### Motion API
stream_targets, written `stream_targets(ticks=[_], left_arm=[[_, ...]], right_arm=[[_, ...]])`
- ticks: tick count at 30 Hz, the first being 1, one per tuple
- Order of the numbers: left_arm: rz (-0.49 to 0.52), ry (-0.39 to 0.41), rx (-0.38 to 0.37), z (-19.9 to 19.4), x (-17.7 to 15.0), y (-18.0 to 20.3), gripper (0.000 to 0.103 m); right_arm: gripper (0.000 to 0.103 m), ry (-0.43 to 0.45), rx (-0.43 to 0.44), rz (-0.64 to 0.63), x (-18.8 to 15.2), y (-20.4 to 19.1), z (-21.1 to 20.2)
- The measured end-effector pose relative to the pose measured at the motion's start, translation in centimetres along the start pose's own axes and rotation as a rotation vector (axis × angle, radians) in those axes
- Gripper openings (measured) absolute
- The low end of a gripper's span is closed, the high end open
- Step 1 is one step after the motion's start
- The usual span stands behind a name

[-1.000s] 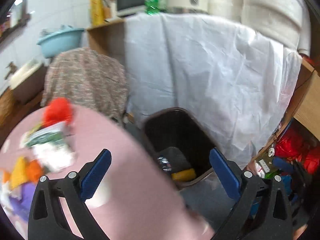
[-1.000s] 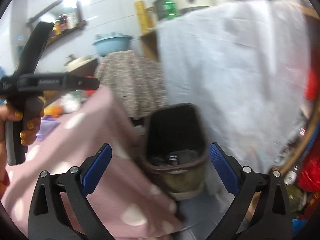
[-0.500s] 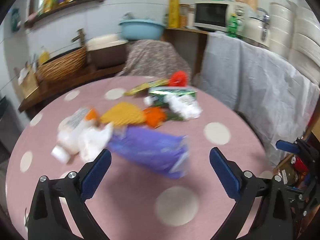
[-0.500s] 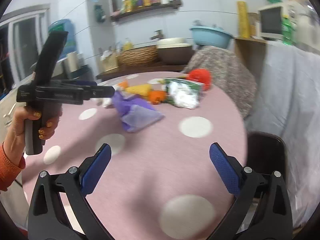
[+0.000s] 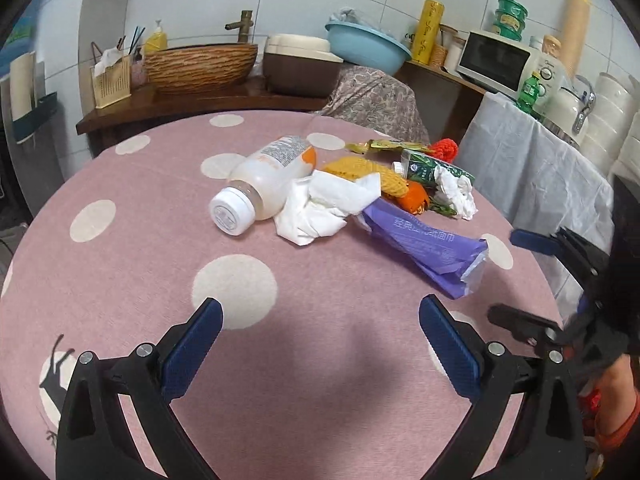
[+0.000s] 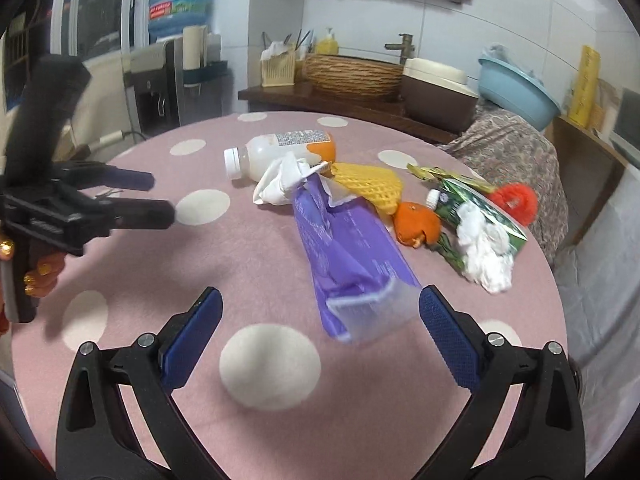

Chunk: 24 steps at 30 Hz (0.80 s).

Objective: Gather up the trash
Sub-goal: 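Return both tools to the table and grasp the purple bag with the right tool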

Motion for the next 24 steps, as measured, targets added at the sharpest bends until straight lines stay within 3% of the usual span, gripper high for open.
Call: stream_targets(ticks=[4,7,11,16,24], left_arm=[[0.033,-0.006,0.013,0.3,0.0,-0.5,0.098],[0.043,-0.027,0.037,0.8,0.0,-1.2,0.098],[0.036,-0.026,-0.005,1.0,0.2,-1.6,0.098],[0.045,-0.009,-0.009,1.3,0.9,-1.6,0.098],[0.145,-0.002,0.055,2.6,2.0,0.1,0.098]], right_arm=[[0.095,-0.039,-0.061,-0.095,1.4,-0.6,3.2],[0.082,-0.087,-0.083,-0.151,1.7,-0.6,5.3],[0.07,-0.135,-0.136,-0.233,1.4,-0.6,7.0],[0.028,-0.154,-0.127,-0.234,0.8,-0.2,7.1],[0.021,-0.138,-0.046,-0.174,-0.4,-0.4,4.0]])
Point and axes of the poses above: each gripper's, at about its wrist camera, not at the fingertips, and z roughly the way its jaws point, y to its right, x to its top, the point moved 5 cm from there along z, roughly the way its jaws point, and after that the axes turned 1 degree about -x, right-handed, at the moved point
